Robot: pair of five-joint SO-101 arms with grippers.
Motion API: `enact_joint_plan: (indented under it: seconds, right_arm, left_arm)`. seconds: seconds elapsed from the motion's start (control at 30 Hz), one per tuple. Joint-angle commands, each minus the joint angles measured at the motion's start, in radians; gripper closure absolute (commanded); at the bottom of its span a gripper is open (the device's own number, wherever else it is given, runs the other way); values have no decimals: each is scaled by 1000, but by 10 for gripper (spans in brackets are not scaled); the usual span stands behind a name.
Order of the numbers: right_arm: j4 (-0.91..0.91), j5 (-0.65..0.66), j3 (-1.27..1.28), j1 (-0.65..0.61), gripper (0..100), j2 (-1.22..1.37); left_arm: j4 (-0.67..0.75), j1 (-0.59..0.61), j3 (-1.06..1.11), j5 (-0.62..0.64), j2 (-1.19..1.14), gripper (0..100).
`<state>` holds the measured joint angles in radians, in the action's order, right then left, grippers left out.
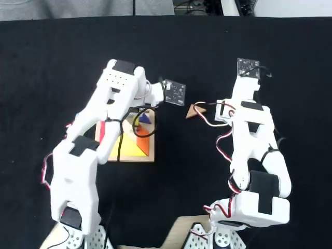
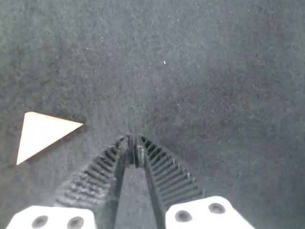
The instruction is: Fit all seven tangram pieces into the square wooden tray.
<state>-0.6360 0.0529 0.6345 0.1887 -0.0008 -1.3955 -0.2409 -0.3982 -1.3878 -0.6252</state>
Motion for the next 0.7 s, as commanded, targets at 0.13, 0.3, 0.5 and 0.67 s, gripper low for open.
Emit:
enact_joint_plan:
  seconds: [0.13,0.3,0.5,0.67]
  right_arm:
    - [43,2,-42,21,984,-1]
    - [43,0,-42,20,984,-1]
    - [41,2,-42,18,984,-1]
    - [41,3,-42,17,984,-1]
  left_arm:
    - [-78,-12,-174,-25,-34,872]
    - [-84,-12,-225,-20,-91,781]
    - [-87,-5,-300,-17,-135,671]
    - [-87,4,-309,-17,-127,677]
